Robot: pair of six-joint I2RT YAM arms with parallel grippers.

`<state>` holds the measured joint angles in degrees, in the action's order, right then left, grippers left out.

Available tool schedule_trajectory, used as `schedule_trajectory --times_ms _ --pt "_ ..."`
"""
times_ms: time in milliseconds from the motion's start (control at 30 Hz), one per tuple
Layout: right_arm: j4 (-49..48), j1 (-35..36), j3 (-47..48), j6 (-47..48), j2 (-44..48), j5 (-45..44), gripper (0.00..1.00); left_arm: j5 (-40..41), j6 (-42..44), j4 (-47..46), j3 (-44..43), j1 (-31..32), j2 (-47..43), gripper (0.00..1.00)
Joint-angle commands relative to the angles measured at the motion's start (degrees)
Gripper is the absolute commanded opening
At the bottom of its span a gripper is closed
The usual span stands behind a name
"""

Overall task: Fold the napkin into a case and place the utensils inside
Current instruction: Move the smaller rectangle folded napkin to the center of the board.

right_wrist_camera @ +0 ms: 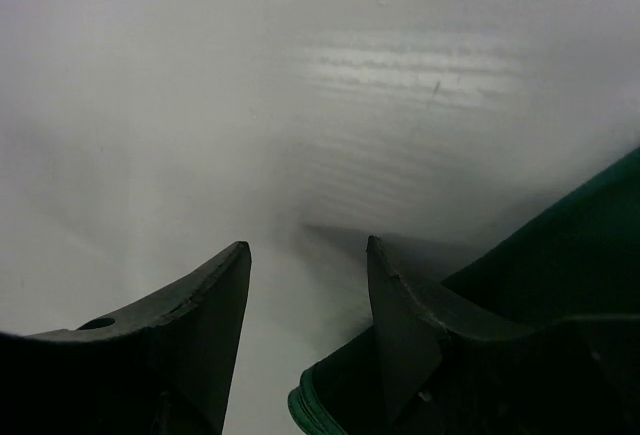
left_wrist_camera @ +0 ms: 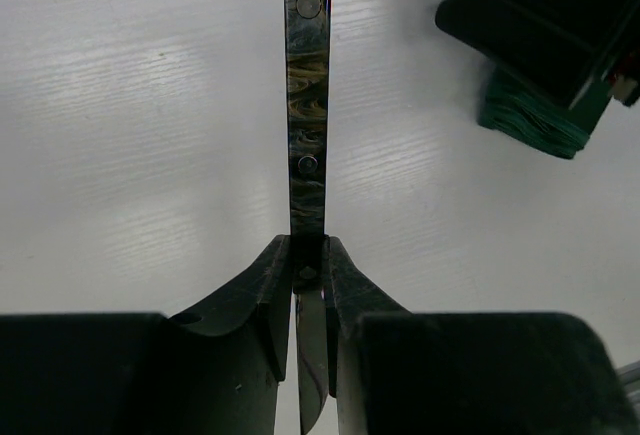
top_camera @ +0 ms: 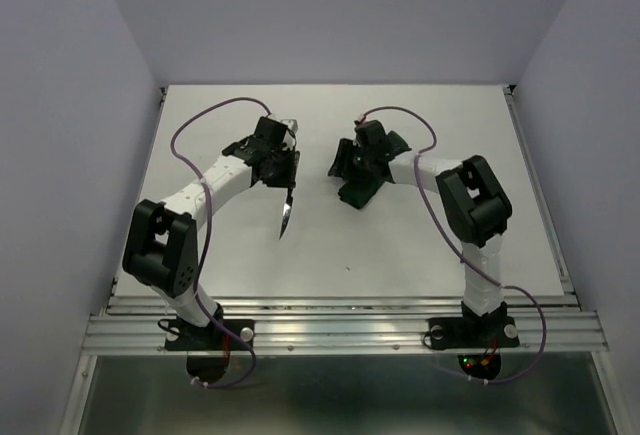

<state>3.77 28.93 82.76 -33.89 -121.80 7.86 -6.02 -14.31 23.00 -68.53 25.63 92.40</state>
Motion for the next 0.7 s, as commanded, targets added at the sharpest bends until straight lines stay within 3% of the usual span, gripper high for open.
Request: schedule_trajectory --times_ms 0,100,233,467,533,667 --pt "-1.3 0.9 -9.5 -1.1 6.3 2.3 0.56 -0.7 0.2 0.4 -2.9 -0.1 -3.2 0.00" --pt "-2.7 1.5 -16.0 -1.0 11.6 3.3 0.56 -1.7 0.0 0.0 -3.0 0.0 -3.2 0.00" --pt "-3.1 1.5 -17.2 1.9 17.1 2.8 0.56 -3.1 -0.5 -0.9 -3.7 1.1 -2.0 0.00" --pt "-2.4 0.4 -15.7 4.0 28.0 -10.4 0.59 -3.4 -2.9 1.7 -12.4 7.9 5.2 0.00" --pt "-1.9 -3.4 -16.0 4.2 28.6 -13.7 0.60 -3.6 -4.0 2.7 -15.0 9.4 7.6 0.00" --pt "-1.8 -10.7 -13.0 3.7 24.8 -10.2 0.59 -6.0 -6.1 2.5 -18.4 11.2 11.3 0.00"
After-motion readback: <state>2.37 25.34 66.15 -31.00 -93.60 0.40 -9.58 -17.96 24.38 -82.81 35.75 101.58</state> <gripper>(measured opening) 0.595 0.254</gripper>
